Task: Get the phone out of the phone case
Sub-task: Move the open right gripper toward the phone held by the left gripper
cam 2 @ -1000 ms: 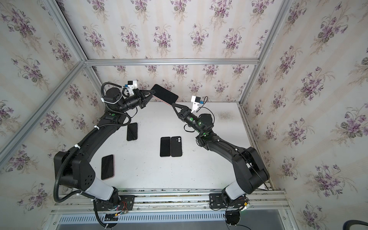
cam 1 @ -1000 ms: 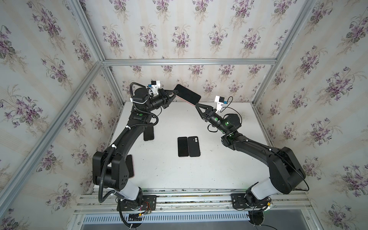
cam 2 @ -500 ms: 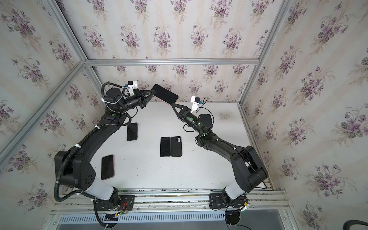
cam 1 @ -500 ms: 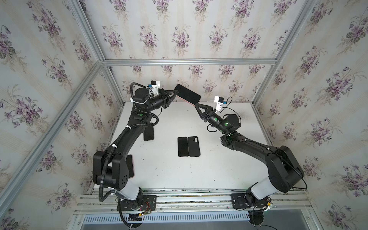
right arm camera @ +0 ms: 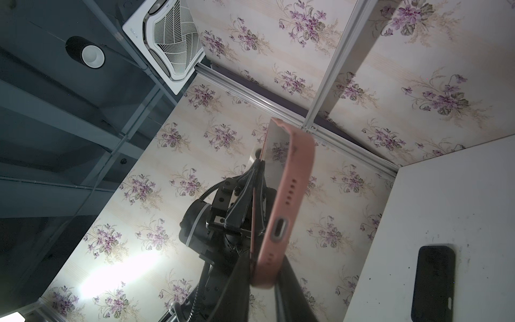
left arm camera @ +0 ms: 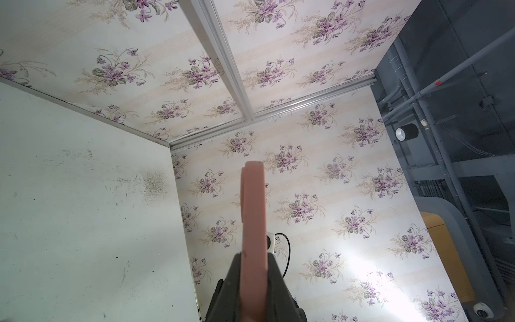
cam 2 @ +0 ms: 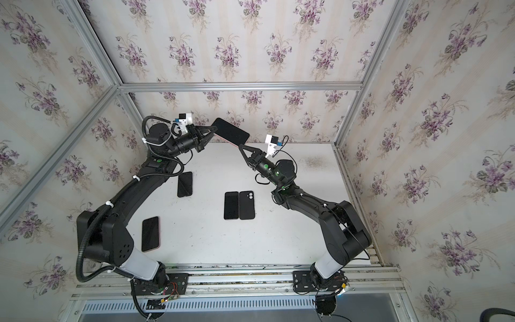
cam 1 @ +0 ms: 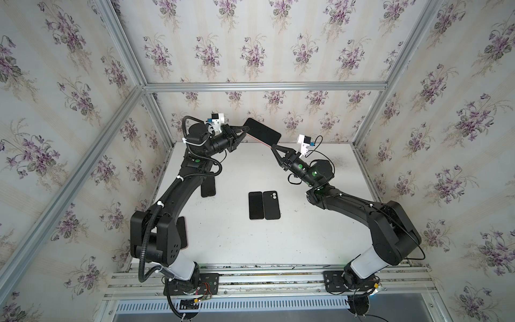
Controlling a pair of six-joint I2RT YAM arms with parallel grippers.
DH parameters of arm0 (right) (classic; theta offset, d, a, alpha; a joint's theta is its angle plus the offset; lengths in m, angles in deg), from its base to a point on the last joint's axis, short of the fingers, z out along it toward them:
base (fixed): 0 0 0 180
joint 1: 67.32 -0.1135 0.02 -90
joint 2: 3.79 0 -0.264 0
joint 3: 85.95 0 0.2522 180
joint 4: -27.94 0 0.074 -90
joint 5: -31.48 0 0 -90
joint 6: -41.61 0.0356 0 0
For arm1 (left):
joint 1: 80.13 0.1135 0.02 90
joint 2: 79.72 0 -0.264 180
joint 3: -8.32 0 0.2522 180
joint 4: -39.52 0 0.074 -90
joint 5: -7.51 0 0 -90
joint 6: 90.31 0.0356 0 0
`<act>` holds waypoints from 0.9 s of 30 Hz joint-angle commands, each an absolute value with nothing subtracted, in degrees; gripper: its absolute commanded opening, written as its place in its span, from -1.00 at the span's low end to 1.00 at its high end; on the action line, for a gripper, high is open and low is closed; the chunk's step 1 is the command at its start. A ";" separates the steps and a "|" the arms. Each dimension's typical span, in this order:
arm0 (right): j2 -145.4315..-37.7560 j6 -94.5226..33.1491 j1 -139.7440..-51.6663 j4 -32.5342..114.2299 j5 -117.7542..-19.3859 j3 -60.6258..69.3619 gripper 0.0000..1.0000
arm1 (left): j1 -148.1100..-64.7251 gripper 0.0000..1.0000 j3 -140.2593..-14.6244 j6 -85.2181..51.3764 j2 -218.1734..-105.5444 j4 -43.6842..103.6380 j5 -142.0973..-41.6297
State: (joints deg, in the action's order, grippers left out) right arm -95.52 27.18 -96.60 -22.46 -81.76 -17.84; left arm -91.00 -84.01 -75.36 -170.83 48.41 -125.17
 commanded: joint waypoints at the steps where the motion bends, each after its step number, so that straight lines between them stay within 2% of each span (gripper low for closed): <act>1: -96.05 27.37 -96.75 -26.03 -82.16 -17.51 -0.68 | -90.94 -1.00 -84.45 -76.50 -170.86 52.91 -125.56; 8: -96.52 27.22 -96.76 -26.51 -83.25 -17.17 -0.74 | -90.98 -1.00 -84.41 -77.42 -170.94 52.91 -125.49; 15: -96.69 21.94 -96.76 -26.59 -88.73 -17.69 -0.77 | -91.03 -1.00 -85.79 -81.82 -171.15 52.81 -126.58; 20: -95.63 12.82 -96.76 -24.00 -91.74 -18.17 -0.78 | -91.37 -1.00 -85.38 -86.63 -170.87 52.76 -127.77; 27: -93.88 -2.10 -96.43 -11.09 -95.02 -14.22 -0.84 | -92.78 -1.00 -84.03 -89.74 -169.74 51.92 -129.06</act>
